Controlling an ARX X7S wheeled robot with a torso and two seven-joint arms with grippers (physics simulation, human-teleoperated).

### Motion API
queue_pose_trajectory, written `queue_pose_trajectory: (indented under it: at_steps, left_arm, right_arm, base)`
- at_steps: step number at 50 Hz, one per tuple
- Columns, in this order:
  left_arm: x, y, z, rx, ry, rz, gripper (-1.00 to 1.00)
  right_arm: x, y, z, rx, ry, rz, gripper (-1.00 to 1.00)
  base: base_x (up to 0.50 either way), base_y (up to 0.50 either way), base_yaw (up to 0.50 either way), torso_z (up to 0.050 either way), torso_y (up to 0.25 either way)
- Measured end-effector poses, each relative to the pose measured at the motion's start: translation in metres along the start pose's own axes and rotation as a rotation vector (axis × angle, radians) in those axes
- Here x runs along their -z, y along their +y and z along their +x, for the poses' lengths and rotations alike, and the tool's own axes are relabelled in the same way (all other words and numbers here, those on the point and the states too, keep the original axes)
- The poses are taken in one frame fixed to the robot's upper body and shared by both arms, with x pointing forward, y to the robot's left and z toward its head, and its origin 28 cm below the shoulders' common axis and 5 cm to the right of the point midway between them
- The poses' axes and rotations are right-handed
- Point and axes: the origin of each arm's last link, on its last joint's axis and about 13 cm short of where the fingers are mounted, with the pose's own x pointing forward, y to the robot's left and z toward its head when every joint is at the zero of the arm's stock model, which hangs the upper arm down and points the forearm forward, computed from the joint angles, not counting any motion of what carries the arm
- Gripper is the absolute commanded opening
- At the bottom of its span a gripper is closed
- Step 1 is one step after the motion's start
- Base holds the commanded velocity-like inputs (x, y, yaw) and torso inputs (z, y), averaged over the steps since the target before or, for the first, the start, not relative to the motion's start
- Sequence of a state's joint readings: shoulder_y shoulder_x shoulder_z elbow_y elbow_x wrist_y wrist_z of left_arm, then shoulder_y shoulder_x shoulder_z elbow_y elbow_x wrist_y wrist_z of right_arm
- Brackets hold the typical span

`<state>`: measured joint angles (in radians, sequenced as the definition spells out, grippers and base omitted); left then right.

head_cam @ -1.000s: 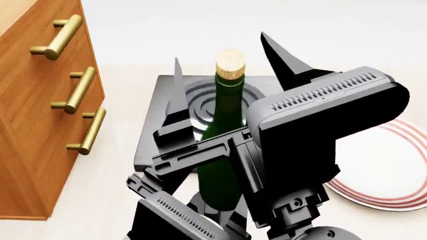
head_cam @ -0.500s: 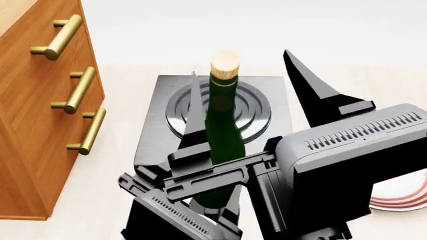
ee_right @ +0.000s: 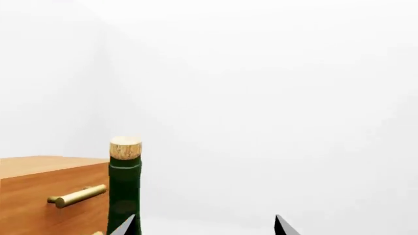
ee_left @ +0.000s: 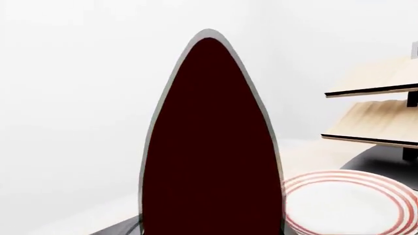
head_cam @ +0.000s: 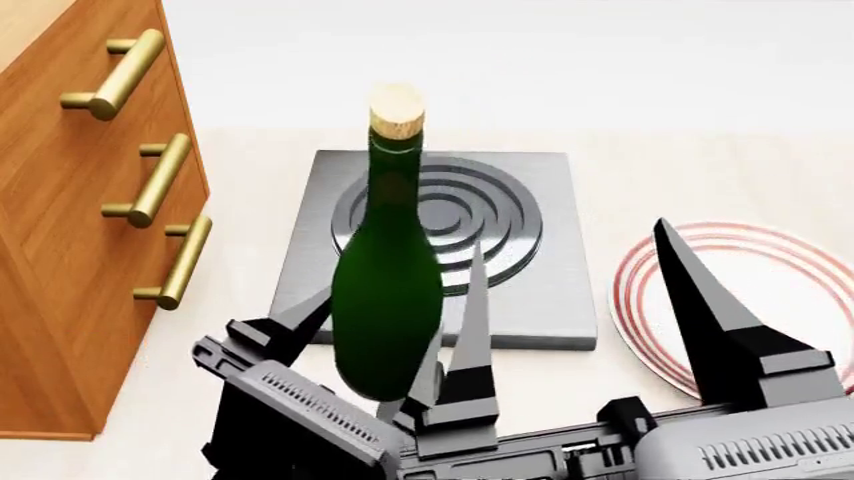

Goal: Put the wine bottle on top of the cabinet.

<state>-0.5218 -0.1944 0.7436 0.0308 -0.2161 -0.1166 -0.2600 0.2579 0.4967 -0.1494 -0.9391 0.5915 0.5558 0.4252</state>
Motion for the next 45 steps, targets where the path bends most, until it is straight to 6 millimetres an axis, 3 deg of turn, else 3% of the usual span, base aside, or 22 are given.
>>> queue_pose_trajectory:
  at_steps: [24, 45]
  left_arm:
    - [-0.030, 0.048, 0.013, -0.112, -0.006, 0.057, -1.00]
    - [-0.080, 0.096, 0.026, -0.199, 0.008, 0.192, -1.00]
  right_arm:
    - [0.016, 0.002, -0.022, 0.022, 0.048, 0.023, 1.00]
    - [0.019, 0.001, -0.025, 0.026, 0.054, 0.035, 1.00]
  base:
    - [0.00, 0.00, 0.00, 0.000, 0.001]
    - [0.00, 0.00, 0.00, 0.000, 0.000]
